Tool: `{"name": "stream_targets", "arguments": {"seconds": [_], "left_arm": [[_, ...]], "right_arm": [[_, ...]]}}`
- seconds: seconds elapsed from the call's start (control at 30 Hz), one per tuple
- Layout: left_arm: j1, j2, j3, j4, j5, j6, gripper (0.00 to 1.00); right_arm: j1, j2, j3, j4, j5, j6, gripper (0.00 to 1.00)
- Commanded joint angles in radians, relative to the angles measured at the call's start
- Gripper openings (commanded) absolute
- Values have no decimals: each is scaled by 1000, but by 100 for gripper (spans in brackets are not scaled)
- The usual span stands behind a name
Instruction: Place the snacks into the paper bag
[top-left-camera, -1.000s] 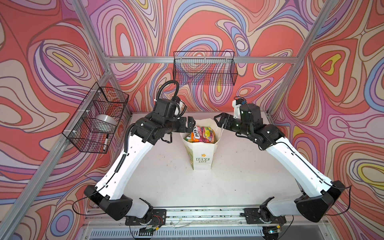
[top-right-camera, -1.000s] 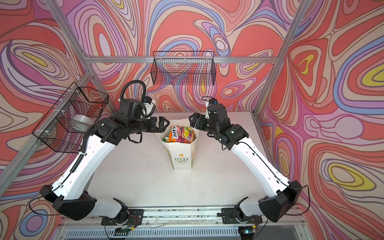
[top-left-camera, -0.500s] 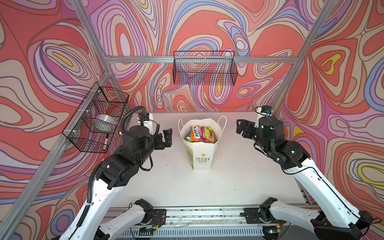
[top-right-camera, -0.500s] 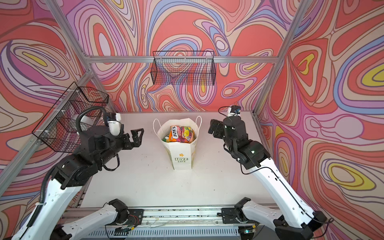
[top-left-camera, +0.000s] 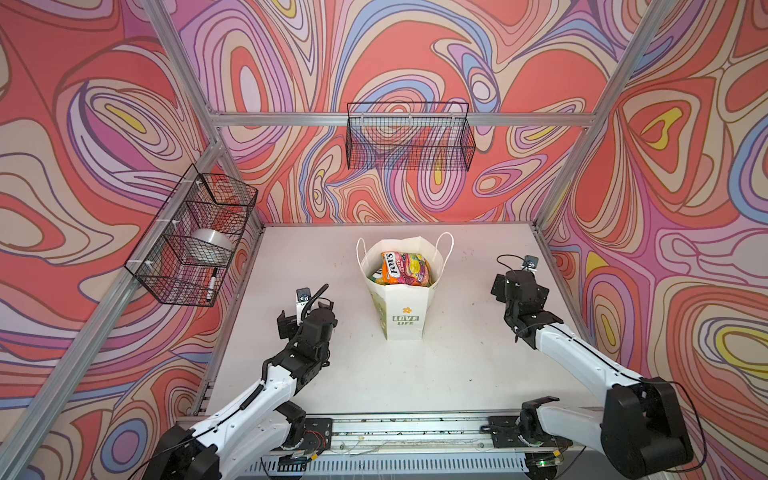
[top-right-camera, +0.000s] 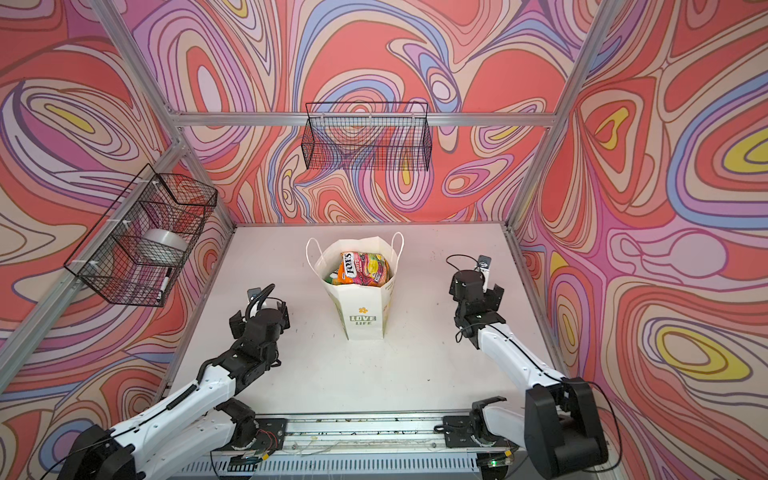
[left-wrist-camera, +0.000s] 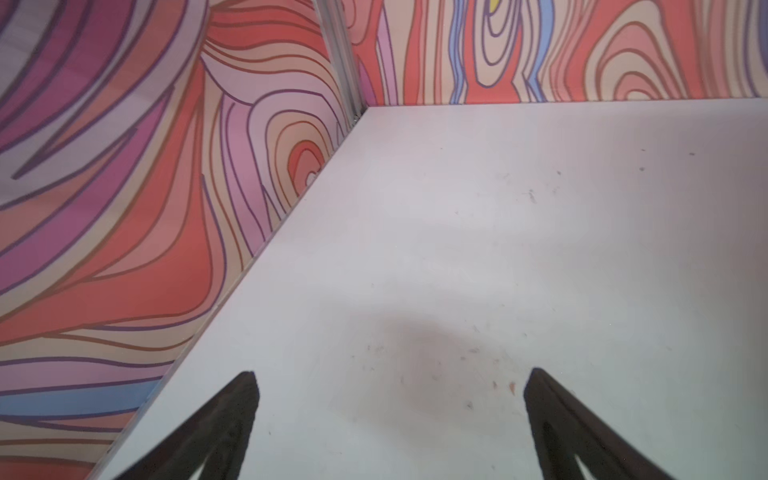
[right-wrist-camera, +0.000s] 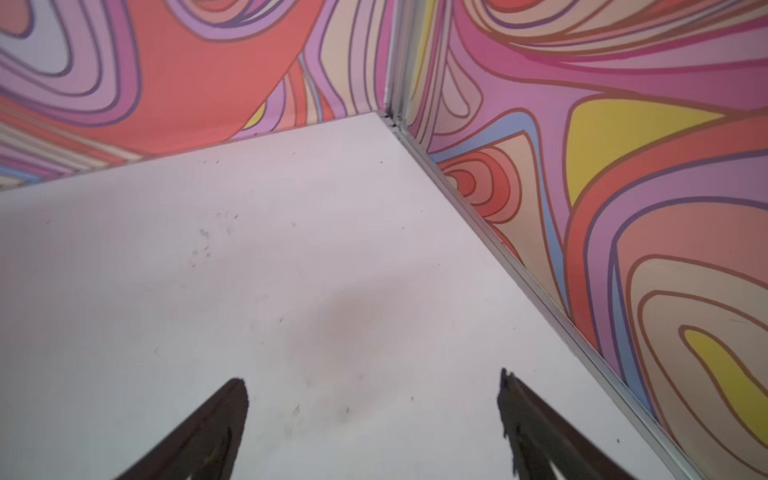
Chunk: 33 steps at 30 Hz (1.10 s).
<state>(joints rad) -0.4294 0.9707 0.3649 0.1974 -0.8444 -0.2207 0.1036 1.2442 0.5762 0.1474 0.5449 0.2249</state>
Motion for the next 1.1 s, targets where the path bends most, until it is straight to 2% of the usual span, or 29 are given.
{"name": "stream_targets", "arguments": {"seconds": [0.0, 0.23, 0.3, 0.33, 0.4, 0.53, 0.6, 0.63, 0.67, 0.73, 0.77, 0.8, 0.83, 0.87, 0.93, 1.0, 1.07], "left_arm": [[65, 78, 3, 300, -43, 134, 100], [229, 309, -100, 650, 144, 139, 100], [248, 405, -138, 857, 157, 181, 100], [262, 446, -159, 953, 203, 196, 100], [276, 517, -164, 1048, 241, 206, 100], [286, 480, -113, 864, 401, 216, 100], [295, 523, -113, 923, 447, 241, 100], [295, 528, -109, 912, 483, 246, 100], [298, 535, -98, 883, 510, 241, 100], [320, 618, -49, 895, 523, 246, 100], [330, 590, -12, 777, 532, 227, 100], [378, 552, 19, 643, 599, 173, 100], [401, 569, 4, 700, 628, 152, 100], [402, 589, -19, 780, 628, 167, 100], [402, 554, 9, 662, 628, 149, 100], [401, 586, -11, 756, 623, 163, 100], [400, 561, 8, 678, 625, 153, 100]], "right_arm": [[-18, 77, -86, 384, -81, -91, 98], [-23, 356, -121, 720, -97, -142, 98], [-27, 406, -146, 846, -99, -159, 98], [-27, 397, -138, 798, -142, -158, 98], [-26, 424, -123, 820, -169, -184, 98], [-42, 439, -87, 746, -259, -181, 98], [-77, 470, -105, 795, -339, -170, 98], [-79, 483, -123, 851, -331, -169, 98], [-79, 477, -116, 824, -322, -163, 98], [-79, 482, -118, 844, -319, -171, 98], [-79, 475, -117, 826, -320, -170, 98], [-78, 474, -122, 838, -319, -172, 98], [-78, 478, -121, 847, -319, -175, 98], [-80, 475, -122, 839, -322, -172, 98], [-78, 476, -122, 842, -323, -173, 98], [-78, 477, -122, 843, -323, -173, 98], [-79, 477, -121, 842, -323, -172, 98]]}}
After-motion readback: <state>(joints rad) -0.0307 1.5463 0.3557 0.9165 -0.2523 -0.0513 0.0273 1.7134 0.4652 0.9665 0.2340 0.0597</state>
